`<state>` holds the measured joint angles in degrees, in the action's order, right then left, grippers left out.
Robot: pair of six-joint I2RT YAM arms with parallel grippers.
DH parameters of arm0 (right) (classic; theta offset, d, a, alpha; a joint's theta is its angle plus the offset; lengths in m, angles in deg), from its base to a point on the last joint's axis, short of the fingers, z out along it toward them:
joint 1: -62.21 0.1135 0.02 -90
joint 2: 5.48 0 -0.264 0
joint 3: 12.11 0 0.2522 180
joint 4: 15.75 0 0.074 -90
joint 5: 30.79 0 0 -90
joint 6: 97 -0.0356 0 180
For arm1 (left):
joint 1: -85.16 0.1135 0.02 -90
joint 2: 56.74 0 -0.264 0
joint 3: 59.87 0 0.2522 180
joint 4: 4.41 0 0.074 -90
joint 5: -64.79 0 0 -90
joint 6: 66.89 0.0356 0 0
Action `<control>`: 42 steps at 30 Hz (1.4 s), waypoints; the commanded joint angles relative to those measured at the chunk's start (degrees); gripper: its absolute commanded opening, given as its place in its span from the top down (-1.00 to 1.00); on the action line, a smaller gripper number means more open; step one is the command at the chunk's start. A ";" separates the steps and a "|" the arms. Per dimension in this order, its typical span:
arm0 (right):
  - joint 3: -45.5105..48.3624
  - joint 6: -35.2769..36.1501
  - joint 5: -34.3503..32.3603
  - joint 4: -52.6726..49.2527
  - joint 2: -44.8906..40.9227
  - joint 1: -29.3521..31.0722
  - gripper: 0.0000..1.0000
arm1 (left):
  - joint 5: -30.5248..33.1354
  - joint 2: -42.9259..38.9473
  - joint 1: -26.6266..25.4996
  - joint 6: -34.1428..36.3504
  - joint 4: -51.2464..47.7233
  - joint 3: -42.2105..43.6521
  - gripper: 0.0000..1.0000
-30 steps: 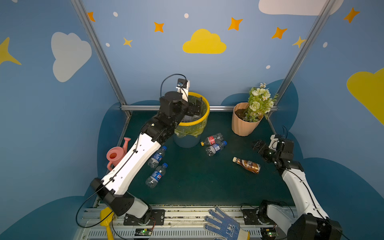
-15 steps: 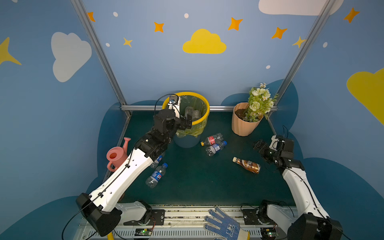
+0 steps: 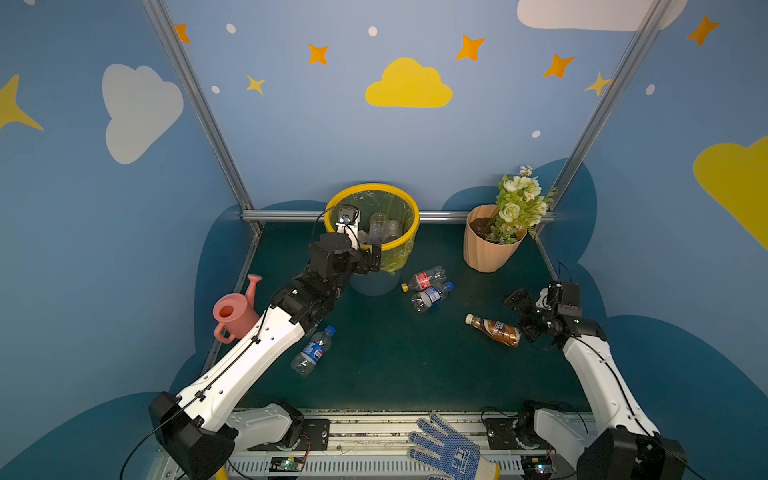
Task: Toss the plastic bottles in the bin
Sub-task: 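Close the right gripper on the brown Nescafe bottle while the left withdraws, then lift the Nescafe bottle over the bin with the right gripper while the left lowers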
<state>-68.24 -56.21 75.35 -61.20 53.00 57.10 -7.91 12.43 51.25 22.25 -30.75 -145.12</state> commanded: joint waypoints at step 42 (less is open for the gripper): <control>-6.81 -8.24 -8.32 -1.58 29.58 4.76 -0.71 | 7.77 -13.56 2.60 2.25 -1.20 8.46 -1.00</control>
<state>-73.88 -67.05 66.50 -63.93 81.34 61.93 -1.85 -0.05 53.50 23.80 -30.94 -136.86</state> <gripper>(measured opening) 0.866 0.998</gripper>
